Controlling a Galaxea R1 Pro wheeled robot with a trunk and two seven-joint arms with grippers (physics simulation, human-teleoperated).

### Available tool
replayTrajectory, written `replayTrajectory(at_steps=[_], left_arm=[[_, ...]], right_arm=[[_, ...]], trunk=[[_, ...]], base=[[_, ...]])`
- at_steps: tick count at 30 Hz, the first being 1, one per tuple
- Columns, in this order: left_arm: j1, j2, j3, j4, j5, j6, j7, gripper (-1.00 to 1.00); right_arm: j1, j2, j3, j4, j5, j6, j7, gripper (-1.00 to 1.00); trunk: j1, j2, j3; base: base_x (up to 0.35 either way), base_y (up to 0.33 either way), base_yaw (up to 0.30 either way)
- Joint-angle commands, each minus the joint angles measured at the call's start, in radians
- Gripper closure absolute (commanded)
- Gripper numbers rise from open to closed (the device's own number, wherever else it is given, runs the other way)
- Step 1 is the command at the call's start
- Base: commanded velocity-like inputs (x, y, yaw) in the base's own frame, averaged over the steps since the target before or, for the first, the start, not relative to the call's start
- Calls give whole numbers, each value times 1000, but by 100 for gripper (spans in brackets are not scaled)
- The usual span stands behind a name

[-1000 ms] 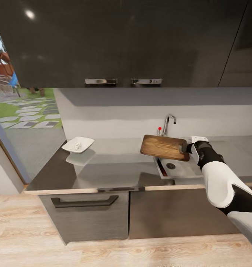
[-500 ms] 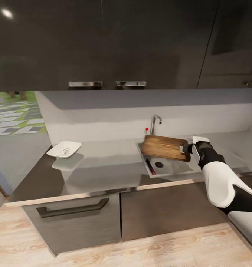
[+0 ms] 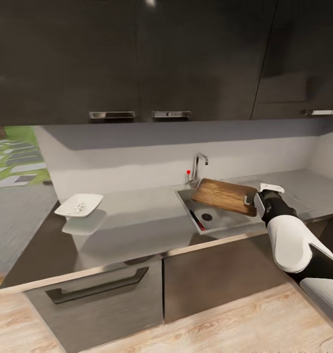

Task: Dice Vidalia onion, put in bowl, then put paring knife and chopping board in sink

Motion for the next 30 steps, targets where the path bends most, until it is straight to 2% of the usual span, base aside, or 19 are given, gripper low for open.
replayTrajectory(at_steps=[1,3,4,16,18,20,23,27,30], left_arm=[[-2,0,-1,5,7,-7,-2,-100],[-2,0,-1,5,8,-7,-2,-100],[-2,0,-1,5,8,-7,-2,-100],[-2,0,-1,5,8,-7,-2,-100],[-2,0,-1,5,8,-7,-2,-100],[-2,0,-1,5,8,-7,-2,-100],[-2,0,-1,5,8,-7,-2,-100],[-2,0,-1,5,8,-7,-2,-100],[-2,0,-1,5,8,-7,-2,-100]], right_arm=[[-1,3,-4,5,-9,-8,-30,100],[-1,5,-4,48,-14,-63,-94,100],[-1,5,-4,60,-18,-73,-101,100],[-1,7,-4,103,-43,-100,-128,100],[-1,7,-4,120,-79,-120,-161,100],[-1,7,-4,144,-141,-152,-203,100],[-1,7,-3,169,-203,-187,-241,100],[-1,12,-2,175,-217,-192,-249,100],[-1,29,-1,175,-218,-188,-251,100]], trunk=[[0,-1,0],[0,-1,2],[0,-1,3],[0,-1,17],[0,-1,19],[0,-1,22],[0,-1,25],[0,-1,28],[0,-1,28]], base=[[102,282,-216],[130,274,-216],[151,267,-216],[173,255,-215],[253,211,-212],[170,125,-211],[55,40,-210],[8,5,-132],[1,1,-20]])
